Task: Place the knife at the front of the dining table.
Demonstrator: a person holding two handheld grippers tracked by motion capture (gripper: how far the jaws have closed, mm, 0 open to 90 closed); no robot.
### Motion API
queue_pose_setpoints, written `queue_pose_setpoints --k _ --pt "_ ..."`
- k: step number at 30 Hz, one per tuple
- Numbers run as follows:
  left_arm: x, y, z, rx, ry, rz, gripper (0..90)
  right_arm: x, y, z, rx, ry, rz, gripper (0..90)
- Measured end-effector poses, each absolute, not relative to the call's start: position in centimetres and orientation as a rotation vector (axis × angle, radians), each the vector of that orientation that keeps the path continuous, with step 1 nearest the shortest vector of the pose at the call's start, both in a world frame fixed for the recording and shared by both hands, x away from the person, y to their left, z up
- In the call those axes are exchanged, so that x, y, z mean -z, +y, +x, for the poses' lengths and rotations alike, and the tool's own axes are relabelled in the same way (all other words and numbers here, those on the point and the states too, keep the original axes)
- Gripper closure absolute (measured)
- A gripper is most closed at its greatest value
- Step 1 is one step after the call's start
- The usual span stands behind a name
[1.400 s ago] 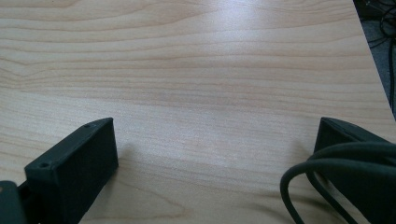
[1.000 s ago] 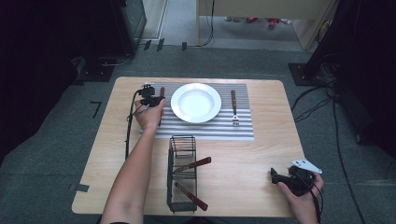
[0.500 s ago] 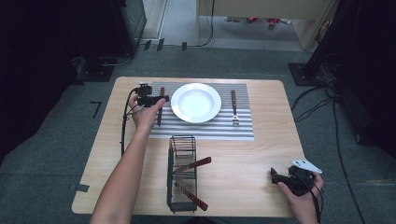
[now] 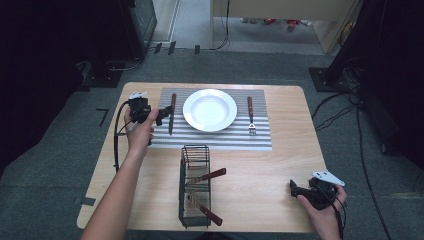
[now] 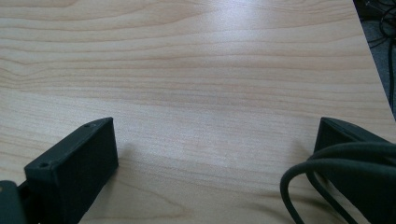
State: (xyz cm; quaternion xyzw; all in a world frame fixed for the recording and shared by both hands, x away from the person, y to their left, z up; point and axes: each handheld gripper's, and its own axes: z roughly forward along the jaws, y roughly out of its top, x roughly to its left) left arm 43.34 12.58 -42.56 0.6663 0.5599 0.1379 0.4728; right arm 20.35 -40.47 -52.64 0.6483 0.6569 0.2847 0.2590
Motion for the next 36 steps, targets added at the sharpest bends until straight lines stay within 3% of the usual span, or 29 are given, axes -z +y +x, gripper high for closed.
queue_pose_setpoints --k 19,36 --pt "40.8 16.1 35.2 -0.412 1.302 1.648 0.0 52.6 -40.5 20.4 -0.771 1.78 1.758 0.0" --pt "43.7 19.3 28.3 -0.542 1.278 1.687 0.0 52.6 -40.4 20.4 -0.77 1.776 1.761 0.0"
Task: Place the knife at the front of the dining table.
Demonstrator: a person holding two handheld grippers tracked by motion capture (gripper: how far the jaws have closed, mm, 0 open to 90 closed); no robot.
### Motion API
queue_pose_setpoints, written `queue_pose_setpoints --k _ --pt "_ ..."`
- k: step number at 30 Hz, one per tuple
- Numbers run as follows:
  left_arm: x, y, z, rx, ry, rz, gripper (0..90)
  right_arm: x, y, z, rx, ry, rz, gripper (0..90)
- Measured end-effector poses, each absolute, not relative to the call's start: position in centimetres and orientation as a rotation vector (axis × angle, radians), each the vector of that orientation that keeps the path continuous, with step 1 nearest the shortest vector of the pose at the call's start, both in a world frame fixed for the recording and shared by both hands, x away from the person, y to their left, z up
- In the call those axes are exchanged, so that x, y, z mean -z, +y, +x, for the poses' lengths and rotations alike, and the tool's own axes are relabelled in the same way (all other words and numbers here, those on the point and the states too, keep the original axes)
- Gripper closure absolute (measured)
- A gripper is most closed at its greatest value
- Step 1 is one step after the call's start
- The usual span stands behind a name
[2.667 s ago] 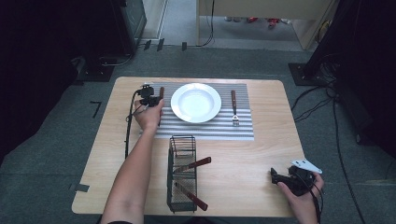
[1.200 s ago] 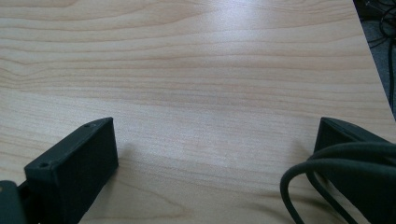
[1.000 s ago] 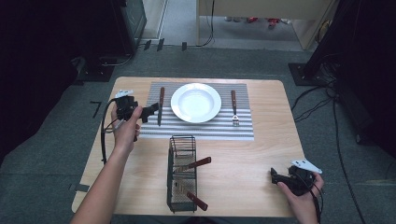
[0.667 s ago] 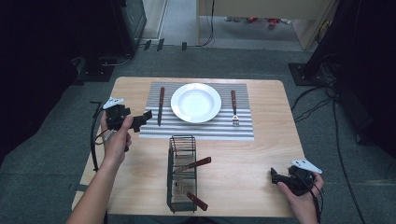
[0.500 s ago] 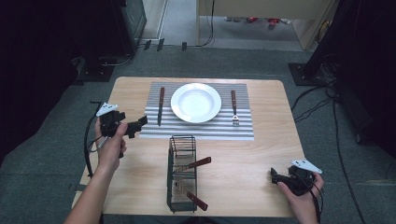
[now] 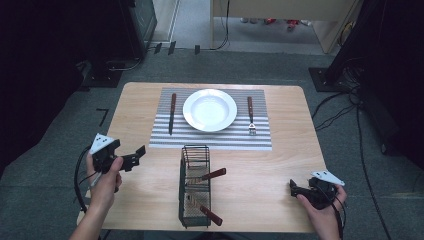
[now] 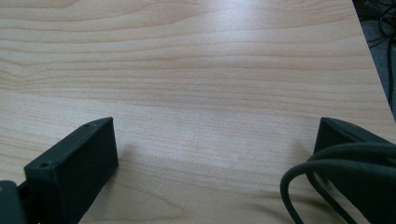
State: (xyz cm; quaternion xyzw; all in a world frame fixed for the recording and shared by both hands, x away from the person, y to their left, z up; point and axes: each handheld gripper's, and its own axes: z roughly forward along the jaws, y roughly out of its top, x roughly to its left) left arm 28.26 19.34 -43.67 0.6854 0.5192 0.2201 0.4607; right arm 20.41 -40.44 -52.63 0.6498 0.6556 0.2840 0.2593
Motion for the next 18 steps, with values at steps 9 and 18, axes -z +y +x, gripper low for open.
queue_pose_setpoints --k 9,18 --pt "46.3 20.9 25.7 -0.558 1.349 1.68 0.0 52.6 -40.4 20.4 -0.768 1.773 1.765 0.0" --pt "49.2 23.5 23.9 -0.662 1.472 1.732 0.0 52.6 -40.4 20.5 -0.768 1.774 1.763 0.0"
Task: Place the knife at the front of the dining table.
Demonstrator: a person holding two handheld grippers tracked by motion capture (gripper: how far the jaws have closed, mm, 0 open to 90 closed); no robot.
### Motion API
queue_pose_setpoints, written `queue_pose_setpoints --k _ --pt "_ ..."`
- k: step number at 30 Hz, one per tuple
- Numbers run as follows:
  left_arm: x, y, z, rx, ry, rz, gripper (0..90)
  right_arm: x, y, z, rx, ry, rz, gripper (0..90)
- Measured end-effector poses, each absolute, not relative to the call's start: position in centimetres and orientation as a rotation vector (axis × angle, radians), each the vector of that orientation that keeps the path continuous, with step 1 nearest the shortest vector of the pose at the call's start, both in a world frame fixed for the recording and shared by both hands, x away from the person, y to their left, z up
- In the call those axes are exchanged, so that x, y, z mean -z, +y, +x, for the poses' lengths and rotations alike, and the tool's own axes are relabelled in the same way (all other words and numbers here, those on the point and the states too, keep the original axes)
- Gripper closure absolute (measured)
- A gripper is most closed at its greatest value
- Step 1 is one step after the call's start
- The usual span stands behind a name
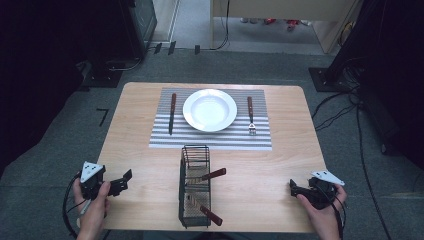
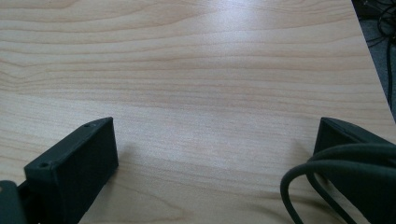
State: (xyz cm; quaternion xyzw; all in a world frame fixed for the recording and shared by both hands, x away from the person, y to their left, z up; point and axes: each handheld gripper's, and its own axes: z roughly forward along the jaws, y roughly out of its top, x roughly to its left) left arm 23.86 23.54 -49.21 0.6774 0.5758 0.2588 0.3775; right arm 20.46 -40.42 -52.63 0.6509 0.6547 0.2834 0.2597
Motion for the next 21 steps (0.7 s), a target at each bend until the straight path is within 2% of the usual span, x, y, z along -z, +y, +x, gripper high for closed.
queue_pose_setpoints --k 15,21 --pt "51.5 22.8 24.8 -0.64 1.501 1.857 0.0 52.6 -40.4 20.5 -0.769 1.773 1.764 0.0" --pt "51.8 22.4 24.8 -0.692 1.488 1.926 0.0 52.6 -40.4 20.5 -0.769 1.773 1.764 0.0"
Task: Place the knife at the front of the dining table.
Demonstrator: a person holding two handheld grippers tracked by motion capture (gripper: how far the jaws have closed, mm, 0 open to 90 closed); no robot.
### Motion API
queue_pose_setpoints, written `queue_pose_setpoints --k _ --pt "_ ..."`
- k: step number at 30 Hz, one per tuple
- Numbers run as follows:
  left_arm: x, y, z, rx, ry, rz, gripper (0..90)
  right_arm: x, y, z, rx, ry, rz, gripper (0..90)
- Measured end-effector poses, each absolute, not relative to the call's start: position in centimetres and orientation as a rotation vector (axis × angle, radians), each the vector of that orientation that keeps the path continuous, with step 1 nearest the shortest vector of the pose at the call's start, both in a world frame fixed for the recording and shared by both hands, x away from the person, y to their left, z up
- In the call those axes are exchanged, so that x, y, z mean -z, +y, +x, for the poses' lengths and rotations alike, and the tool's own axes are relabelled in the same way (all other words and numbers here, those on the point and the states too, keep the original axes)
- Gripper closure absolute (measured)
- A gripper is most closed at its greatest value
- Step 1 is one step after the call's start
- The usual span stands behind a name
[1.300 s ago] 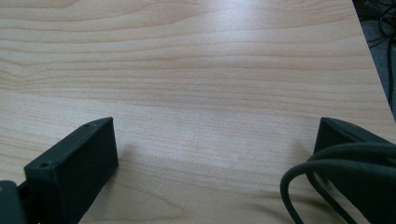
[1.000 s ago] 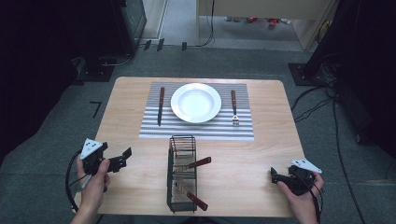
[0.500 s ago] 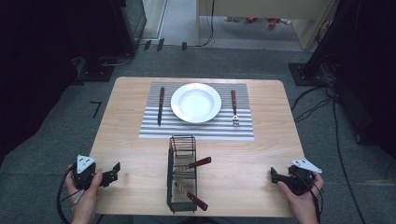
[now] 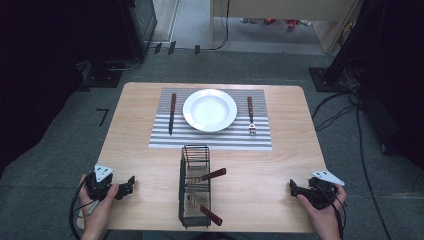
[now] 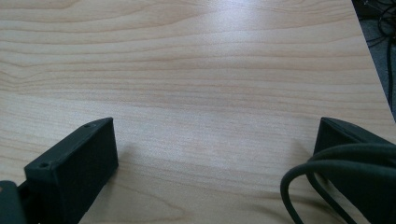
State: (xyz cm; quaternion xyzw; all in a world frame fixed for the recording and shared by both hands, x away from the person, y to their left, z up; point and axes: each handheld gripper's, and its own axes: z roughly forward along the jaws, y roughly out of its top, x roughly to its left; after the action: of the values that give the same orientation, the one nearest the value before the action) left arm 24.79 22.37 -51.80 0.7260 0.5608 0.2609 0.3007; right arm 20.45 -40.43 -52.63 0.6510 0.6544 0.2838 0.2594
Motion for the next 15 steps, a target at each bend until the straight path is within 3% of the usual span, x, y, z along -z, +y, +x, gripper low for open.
queue_pose_setpoints --k 15 --pt "51.92 22.63 25.37 -0.625 1.502 1.937 0.0 52.63 -40.43 20.45 -0.769 1.773 1.764 0.0"
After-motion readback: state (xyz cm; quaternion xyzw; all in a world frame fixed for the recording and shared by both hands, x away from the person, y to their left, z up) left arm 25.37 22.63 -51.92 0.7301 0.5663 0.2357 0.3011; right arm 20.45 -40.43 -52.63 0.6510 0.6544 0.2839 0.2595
